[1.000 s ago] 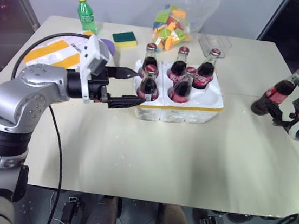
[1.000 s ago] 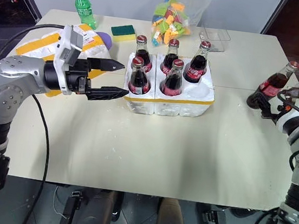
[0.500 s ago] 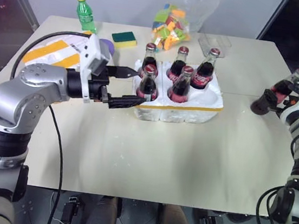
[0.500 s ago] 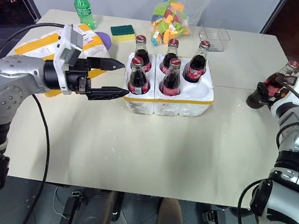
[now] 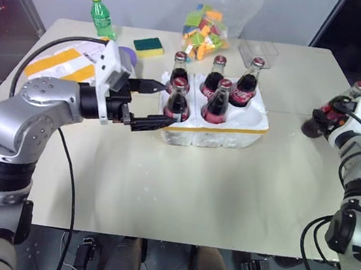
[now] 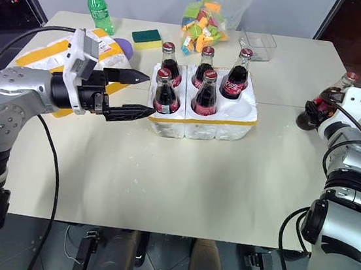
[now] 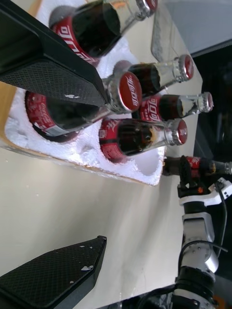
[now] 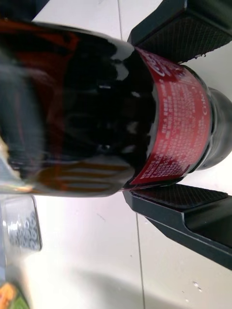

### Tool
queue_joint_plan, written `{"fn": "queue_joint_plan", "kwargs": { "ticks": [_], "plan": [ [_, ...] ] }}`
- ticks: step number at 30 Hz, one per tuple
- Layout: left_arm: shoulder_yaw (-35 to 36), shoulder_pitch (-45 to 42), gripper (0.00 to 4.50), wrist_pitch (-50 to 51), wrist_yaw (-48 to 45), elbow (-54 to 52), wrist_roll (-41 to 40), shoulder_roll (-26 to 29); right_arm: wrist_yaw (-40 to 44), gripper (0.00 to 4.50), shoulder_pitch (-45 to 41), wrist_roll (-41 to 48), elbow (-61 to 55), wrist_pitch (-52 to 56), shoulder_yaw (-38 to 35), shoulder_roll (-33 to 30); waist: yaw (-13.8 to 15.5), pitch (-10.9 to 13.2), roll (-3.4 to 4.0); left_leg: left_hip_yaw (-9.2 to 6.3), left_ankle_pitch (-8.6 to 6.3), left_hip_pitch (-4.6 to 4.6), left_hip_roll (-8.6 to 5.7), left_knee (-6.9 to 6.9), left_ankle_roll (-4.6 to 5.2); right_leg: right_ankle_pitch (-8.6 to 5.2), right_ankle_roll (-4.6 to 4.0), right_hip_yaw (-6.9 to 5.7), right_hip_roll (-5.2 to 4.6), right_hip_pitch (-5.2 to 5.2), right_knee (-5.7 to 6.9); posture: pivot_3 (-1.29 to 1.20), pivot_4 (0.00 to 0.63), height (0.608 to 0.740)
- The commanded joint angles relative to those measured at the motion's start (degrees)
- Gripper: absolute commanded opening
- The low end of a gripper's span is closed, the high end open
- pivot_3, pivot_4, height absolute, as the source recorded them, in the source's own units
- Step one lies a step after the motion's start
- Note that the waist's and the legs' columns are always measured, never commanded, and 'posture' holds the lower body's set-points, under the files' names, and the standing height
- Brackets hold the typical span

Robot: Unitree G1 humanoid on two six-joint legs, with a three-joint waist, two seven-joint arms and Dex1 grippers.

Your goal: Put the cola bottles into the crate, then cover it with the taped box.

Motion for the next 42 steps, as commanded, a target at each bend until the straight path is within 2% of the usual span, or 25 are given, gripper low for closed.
{"fn": "queue_joint_plan", "kwargs": {
  "ticks": [1, 6, 10, 14, 19, 24, 27, 33, 34, 36, 39, 42],
  "plan": [
    [1.4, -0.6, 4.5, -0.1, -0.5, -1.4, -1.4, 0.4, 3.2, 2.77, -0.5, 5.8, -17.9, 1.0, -3.2, -1.9, -0.3, 0.1, 0.1, 0.0, 0.0, -0.03, 0.0, 0.0, 0.0, 0.0, 0.0, 0.0, 0.0, -0.03, 0.0, 0.0, 0.15, 0.739],
    [0.7, -1.1, 4.5, 0.0, -1.3, -1.5, -2.3, -0.2, 6.7, 2.77, 1.0, 20.0, -43.0, 19.7, -4.5, -1.0, -0.9, 0.3, 0.48, -0.01, 0.01, -0.07, 0.01, -0.03, -0.01, 0.0, 0.0, 0.02, 0.01, -0.2, 0.16, 0.0, 0.15, 0.739],
    [-0.2, -1.8, 4.5, -0.3, -2.0, -0.8, -2.3, -0.4, 6.9, 2.77, 1.3, 25.5, -50.7, 29.6, -3.0, -0.6, -0.4, 0.2, 0.42, -0.07, 0.01, -0.06, 0.02, 0.03, -0.01, -0.01, 0.0, -0.01, 0.05, -0.12, 0.15, 0.0, 0.15, 0.739],
    [-1.0, -2.3, 4.5, -0.8, -2.4, -0.3, -1.6, -0.7, 10.1, 2.77, 3.8, 26.4, -57.1, 35.0, 3.0, -1.2, 0.2, 0.2, 0.38, -0.06, 0.0, -0.09, 0.0, 0.17, -0.01, 0.0, 0.01, 0.0, 0.02, -0.01, 0.06, 0.0, 0.15, 0.739],
    [-1.3, -2.6, 4.5, -1.0, -2.3, -0.1, -1.5, -0.9, 9.6, 2.77, 5.0, 23.9, -58.2, 36.5, 8.0, 0.7, 0.2, 0.3, 0.37, -0.06, 0.0, -0.17, 0.0, 0.15, -0.01, 0.0, 0.01, 0.0, 0.02, -0.12, 0.07, 0.0, 0.15, 0.739],
    [-0.8, -2.6, 4.5, -1.1, -2.3, -0.1, -1.5, -0.6, 13.1, 2.77, 6.0, 22.0, -59.3, 37.7, 12.3, -0.9, 0.1, 0.3, 0.37, -0.06, 0.0, -0.19, 0.0, 0.11, -0.01, 0.0, 0.01, -0.01, 0.02, -0.16, 0.08, 0.0, 0.15, 0.739],
    [-0.6, -2.4, 4.5, -1.1, -1.9, -0.3, -1.5, -0.6, 13.1, 2.77, 6.8, 16.3, -56.9, 36.3, 16.7, -2.7, 0.1, 0.3, 0.36, -0.07, 0.0, -0.18, 0.0, 0.12, 0.0, 0.0, 0.01, -0.02, 0.02, -0.15, 0.08, 0.0, 0.15, 0.739],
    [-1.0, -2.0, 4.5, -1.6, -1.5, -0.6, -1.2, -0.9, 13.5, 2.77, 7.0, 11.8, -51.5, 34.7, 20.9, -0.3, 0.2, 0.2, 0.36, -0.07, 0.0, -0.18, 0.0, 0.12, -0.01, 0.0, 0.01, -0.02, 0.02, -0.14, 0.08, 0.0, 0.15, 0.739],
    [-1.2, -2.0, 4.5, -1.8, -1.5, -0.5, -1.0, -0.9, 13.3, 3.82, 6.9, 11.4, -50.0, 34.7, 21.3, 0.7, 0.2, 0.2, 0.33, -0.07, 0.0, -0.19, 0.0, 0.12, -0.01, 0.0, 0.01, -0.02, 0.02, -0.14, 0.07, 0.0, 0.15, 0.739],
    [-1.3, -1.8, 4.5, -2.0, -1.8, -0.4, -0.7, -0.7, 13.1, 4.41, 6.6, 10.6, -47.9, 34.4, 21.5, 2.2, 0.1, 0.1, 0.13, -0.07, 0.0, -0.14, 0.0, 0.13, -0.01, 0.0, 0.01, -0.02, 0.02, -0.08, 0.06, 0.0, 0.15, 0.739],
    [-1.2, -1.3, 4.5, -2.3, -2.0, -0.3, 0.0, -0.1, 12.9, 4.41, 5.8, 10.5, -48.5, 34.3, 19.9, 2.4, -0.2, 0.1, 0.08, -0.07, 0.01, 0.06, 0.0, 0.17, -0.01, 0.01, 0.01, -0.02, 0.03, 0.12, 0.07, 0.0, 0.15, 0.739],
    [0.0, 0.1, 4.5, -2.7, -1.5, -0.8, 0.9, 1.1, 14.7, 4.41, 5.4, 14.1, -53.4, 37.8, 15.7, -0.4, 0.0, 0.1, 0.09, -0.08, 0.02, 0.15, 0.0, 0.19, -0.03, 0.0, 0.0, -0.02, 0.03, 0.21, 0.07, 0.0, 0.15, 0.739]
  ]
}}
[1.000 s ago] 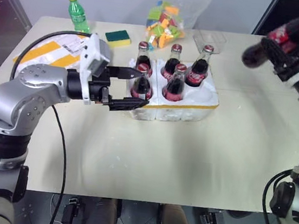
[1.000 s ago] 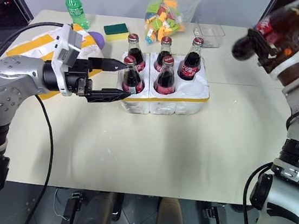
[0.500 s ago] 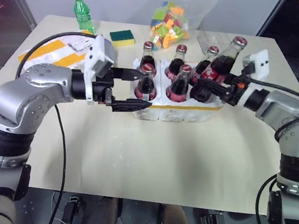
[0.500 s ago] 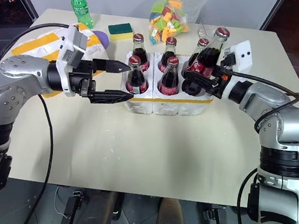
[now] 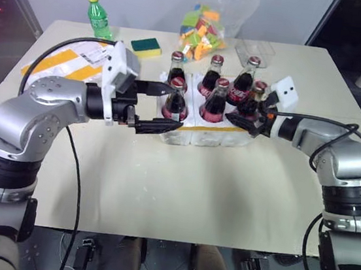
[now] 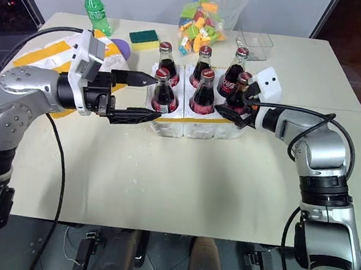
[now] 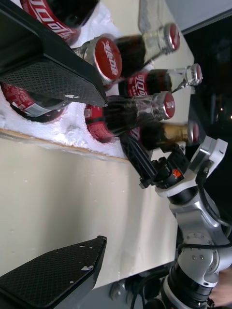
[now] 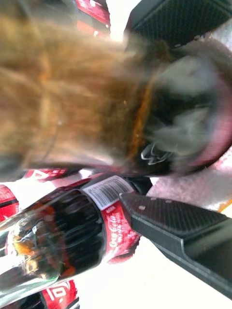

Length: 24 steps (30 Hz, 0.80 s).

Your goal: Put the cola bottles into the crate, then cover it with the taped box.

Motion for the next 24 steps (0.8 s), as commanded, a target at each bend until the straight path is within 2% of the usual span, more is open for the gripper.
{"fn": "queue_joint_plan", "kwargs": {
  "ticks": [1, 4, 6, 9, 14, 17, 20, 24],
  "plan": [
    [3.4, 1.4, 4.5, -1.1, 1.2, -2.0, 0.8, 2.1, 2.1, 4.41, -1.2, 4.2, -6.4, 4.6, -7.1, -4.8, 0.3, 0.0, 0.02, -0.02, 0.0, -0.01, 0.0, -0.01, 0.0, 0.0, 0.0, 0.0, 0.0, -0.02, 0.01, 0.0, 0.15, 0.739],
    [7.6, 3.7, 4.5, -1.1, 3.6, -3.0, 0.9, 4.1, 4.8, 4.41, -1.8, 9.2, -10.8, 9.1, -13.2, -10.2, 0.8, 0.0, 0.02, -0.03, 0.0, -0.33, 0.0, -0.02, 0.0, 0.0, 0.01, 0.0, 0.0, -0.32, 0.01, 0.0, 0.15, 0.739],
    [10.2, 6.7, 4.5, -2.7, 5.7, -3.4, 4.2, 6.8, 7.0, 4.41, -2.1, 12.3, -11.8, 11.5, -17.8, -14.7, 1.1, 0.0, 0.02, -0.03, -0.02, -0.33, 0.0, -0.07, 0.04, 0.0, 0.0, -0.02, 0.0, -0.35, 0.01, 0.0, 0.15, 0.739],
    [12.4, 13.7, 4.5, -8.3, 8.6, -2.4, 14.1, 13.0, 10.8, 4.41, -1.0, 16.0, -12.2, 13.8, -24.0, -21.2, 1.1, 0.0, 0.03, 0.01, -0.04, -0.3, 0.01, -0.21, 0.06, -0.02, -0.02, -0.02, 0.0, -0.4, -0.02, 0.0, 0.15, 0.739],
    [14.2, 28.5, 4.5, -19.7, 16.1, 4.6, 33.7, 22.1, 16.8, 4.41, 7.5, 20.0, -18.6, 14.2, -29.2, -25.6, 1.1, 0.0, 0.0, 0.09, -0.04, -0.19, 0.03, -0.19, 0.05, -0.12, -0.22, 0.0, 0.0, -0.29, -0.09, 0.0, 0.15, 0.739],
    [16.8, 34.5, 4.5, -18.1, 22.7, 8.1, 39.7, 22.1, 18.1, 4.41, 12.5, 23.4, -23.8, 13.8, -31.4, -24.3, 1.2, 0.0, 0.02, 0.19, -0.04, -0.19, 0.04, -0.14, 0.05, -0.13, -0.23, 0.05, -0.09, -0.3, -0.09, 0.0, 0.15, 0.739],
    [15.6, 38.1, 4.5, -21.3, 27.1, 11.1, 45.8, 22.3, 18.8, 4.41, 16.0, 25.1, -26.6, 12.9, -31.9, -23.7, 1.4, 0.0, 0.0, 0.19, -0.04, -0.22, 0.04, -0.07, 0.05, -0.12, -0.23, 0.04, -0.1, -0.3, -0.09, 0.0, 0.15, 0.739],
    [10.4, 35.2, 4.5, -26.3, 31.5, 18.1, 51.5, 21.0, 20.7, 4.41, 19.1, 28.5, -29.3, 12.8, -33.9, -24.1, 2.0, 0.0, -0.05, 0.18, -0.05, -0.23, 0.03, -0.06, 0.04, -0.12, -0.24, 0.03, -0.11, -0.28, -0.11, 0.0, 0.15, 0.739]
  ]
}}
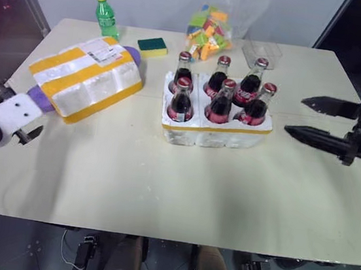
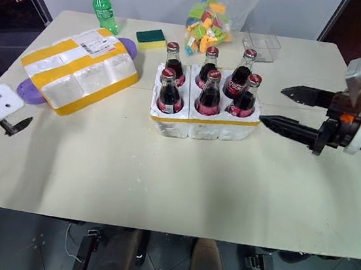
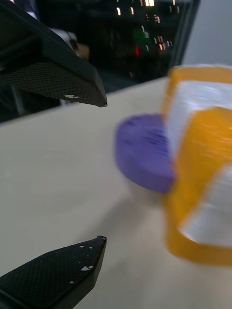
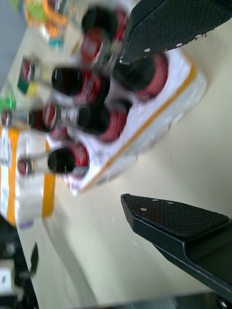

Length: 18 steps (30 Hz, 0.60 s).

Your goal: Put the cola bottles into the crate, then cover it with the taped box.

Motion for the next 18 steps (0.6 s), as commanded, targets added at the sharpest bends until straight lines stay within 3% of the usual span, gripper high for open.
{"fn": "queue_joint_plan", "kwargs": {
  "ticks": [1, 18],
  "plan": [
    [-3.2, -4.8, 4.5, -5.0, 4.6, 5.8, 5.0, -1.2, 2.4, 4.41, 1.4, 4.5, -3.2, -0.7, -4.7, -0.9, 0.2, 0.0, 0.01, 0.0, 0.0, -0.01, 0.0, -0.01, 0.0, 0.0, 0.0, 0.0, 0.0, 0.0, -0.01, 0.0, 0.15, 0.739],
    [-20.3, -34.1, 4.5, -27.0, 15.7, 52.0, 16.2, -12.7, -3.7, 4.41, 8.3, 15.0, -9.6, 2.0, -14.4, -3.1, -0.2, -0.1, -0.2, -0.01, 0.0, 0.03, -0.01, 0.02, 0.0, 0.14, 0.26, -0.04, -0.01, 0.02, 0.1, 0.0, 0.15, 0.739]
  ]
}}
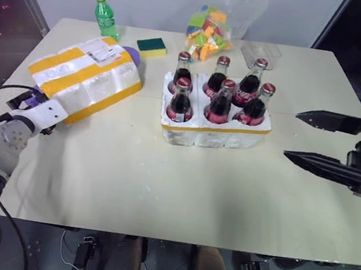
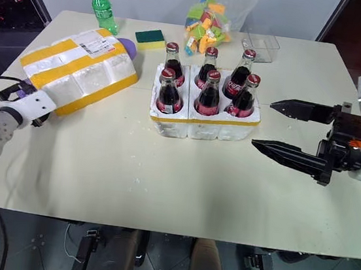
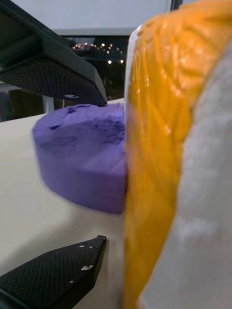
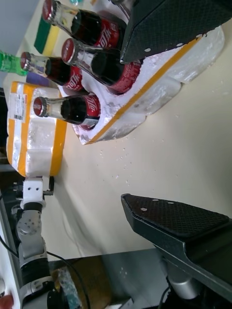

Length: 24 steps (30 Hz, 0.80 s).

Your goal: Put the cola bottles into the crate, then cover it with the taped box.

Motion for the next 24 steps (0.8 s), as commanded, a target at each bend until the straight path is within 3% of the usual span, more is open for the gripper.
{"fn": "queue_joint_plan", "kwargs": {
  "ticks": [1, 4, 9, 10, 14, 18, 24],
  "plan": [
    [-1.5, -4.2, 4.5, -3.0, 1.1, 8.5, 1.5, -0.9, -2.1, 4.41, 0.8, 2.2, -1.3, 0.4, -3.6, -1.3, 0.1, 0.0, -0.01, 0.0, 0.0, 0.02, 0.0, 0.01, 0.0, 0.0, 0.0, 0.0, 0.0, 0.03, 0.0, 0.0, 0.15, 0.739],
    [-2.4, -7.0, 3.55, -5.9, 1.0, 12.7, 1.8, -1.5, -3.3, 4.5, 1.8, 2.6, -1.5, 0.5, -4.3, -1.5, 0.0, 0.0, -0.03, 0.01, 0.0, 0.06, 0.0, 0.03, 0.0, 0.01, 0.02, 0.0, 0.0, 0.07, 0.0, 0.0, 0.15, 0.739],
    [-3.7, -10.5, 1.04, -7.7, 2.1, 15.2, 3.1, -0.8, -4.5, 4.5, 4.6, 2.6, -2.7, 0.4, -5.4, -1.7, 0.4, -0.1, -0.04, 0.0, 0.0, 0.1, 0.0, 0.04, 0.0, 0.01, 0.02, 0.0, 0.0, 0.12, 0.01, 0.0, 0.15, 0.739],
    [-4.0, -10.9, 0.73, -8.0, 2.2, 14.8, 3.6, -0.2, -4.7, 4.5, 5.1, 2.9, -2.7, 0.7, -5.7, -1.9, 0.4, -0.1, -0.04, 0.0, 0.0, 0.11, 0.0, 0.04, 0.0, 0.01, 0.02, 0.0, 0.0, 0.13, 0.01, 0.0, 0.15, 0.739],
    [-3.2, -11.6, 0.73, -9.0, 1.4, 10.1, 3.9, 2.5, -4.9, 4.5, 6.9, 3.4, -2.0, 1.7, -6.9, -2.8, 0.4, -0.1, -0.1, 0.0, 0.0, 0.1, 0.0, 0.04, -0.01, 0.01, 0.03, 0.0, -0.01, 0.14, 0.0, 0.0, 0.15, 0.739],
    [0.7, -12.3, 0.73, -7.5, -5.0, -4.2, -0.2, 5.4, -4.0, 4.5, 8.4, -0.6, -1.7, -0.5, -6.5, -3.7, 0.4, -0.1, -0.29, -0.03, 0.0, -0.02, 0.0, 0.04, -0.01, 0.01, 0.02, -0.03, 0.0, 0.05, -0.01, 0.0, 0.15, 0.739],
    [3.1, -17.9, 0.73, -0.2, -12.5, -21.5, -3.2, 4.3, -3.9, 4.5, 8.5, -1.9, -1.3, -2.4, -4.4, -3.0, 0.4, -0.1, -0.31, -0.03, 0.01, -0.11, 0.0, 0.06, -0.02, 0.02, 0.03, -0.03, -0.01, 0.01, -0.05, 0.0, 0.15, 0.739]
  ]
}}
